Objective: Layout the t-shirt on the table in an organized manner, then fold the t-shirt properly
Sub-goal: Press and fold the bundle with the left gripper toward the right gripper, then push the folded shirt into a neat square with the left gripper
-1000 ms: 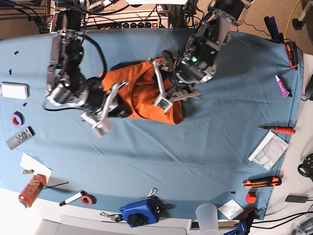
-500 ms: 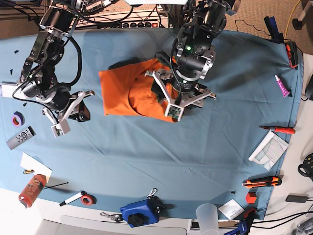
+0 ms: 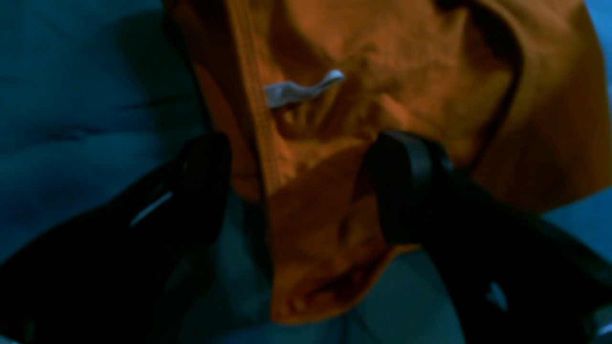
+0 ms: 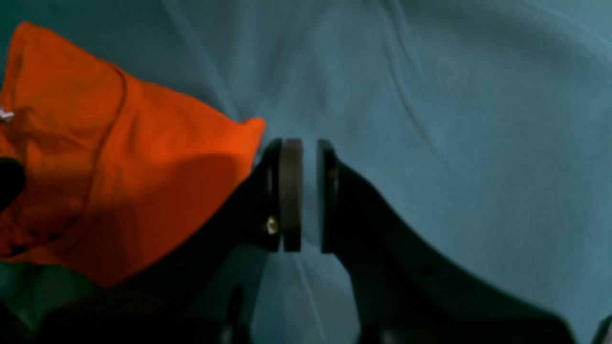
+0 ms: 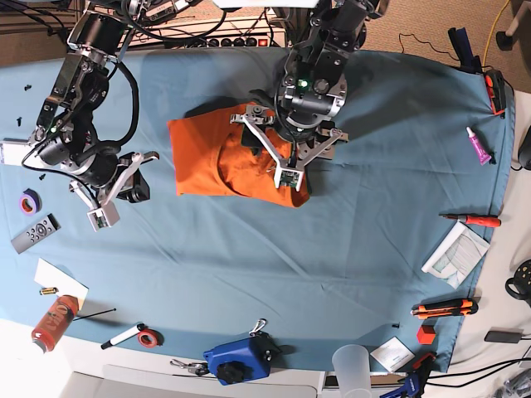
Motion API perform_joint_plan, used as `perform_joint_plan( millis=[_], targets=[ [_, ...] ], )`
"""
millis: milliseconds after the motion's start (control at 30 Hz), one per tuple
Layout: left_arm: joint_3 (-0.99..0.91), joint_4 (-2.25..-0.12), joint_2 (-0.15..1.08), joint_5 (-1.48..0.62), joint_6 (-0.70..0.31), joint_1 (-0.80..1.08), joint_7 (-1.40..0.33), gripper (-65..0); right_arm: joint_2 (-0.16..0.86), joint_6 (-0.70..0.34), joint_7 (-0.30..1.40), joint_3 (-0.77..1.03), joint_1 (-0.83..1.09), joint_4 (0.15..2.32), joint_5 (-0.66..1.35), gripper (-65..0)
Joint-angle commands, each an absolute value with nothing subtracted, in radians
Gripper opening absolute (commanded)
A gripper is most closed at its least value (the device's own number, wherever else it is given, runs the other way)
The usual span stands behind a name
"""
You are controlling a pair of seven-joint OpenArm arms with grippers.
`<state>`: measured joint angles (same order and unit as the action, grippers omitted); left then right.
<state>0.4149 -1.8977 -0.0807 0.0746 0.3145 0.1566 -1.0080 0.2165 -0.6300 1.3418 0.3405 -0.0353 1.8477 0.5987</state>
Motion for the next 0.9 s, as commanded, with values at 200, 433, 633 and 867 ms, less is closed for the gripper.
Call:
perform_joint_plan(
  millis=[200, 433, 633, 867],
  targets=[
    [0.292, -1.759, -0.134, -0.106, 0.277, 0.119, -0.983, -19.0, 0.231, -0.636, 1.335, 0.344, -0.05, 1.865, 0.609, -59.2],
    [0.194, -1.723, -0.157, -0.336, 0.159, 0.099, -0.994, -24.6, 0.231, -0.636, 1.333, 0.344, -0.05, 1.865, 0.609, -59.2],
    [0.194, -1.723, -0.157, -0.337, 0.16, 0.094, -0.978, -64.6, 0.231, -0.636, 1.329, 0.344, -0.05, 1.865, 0.609, -59.2],
    [0.165, -1.755, -0.152, -0.315, 0.047, 0.094, -1.106, -65.0, 0.233, -0.636, 1.207, 0.422, -0.051, 1.865, 0.501, -59.2]
  ],
)
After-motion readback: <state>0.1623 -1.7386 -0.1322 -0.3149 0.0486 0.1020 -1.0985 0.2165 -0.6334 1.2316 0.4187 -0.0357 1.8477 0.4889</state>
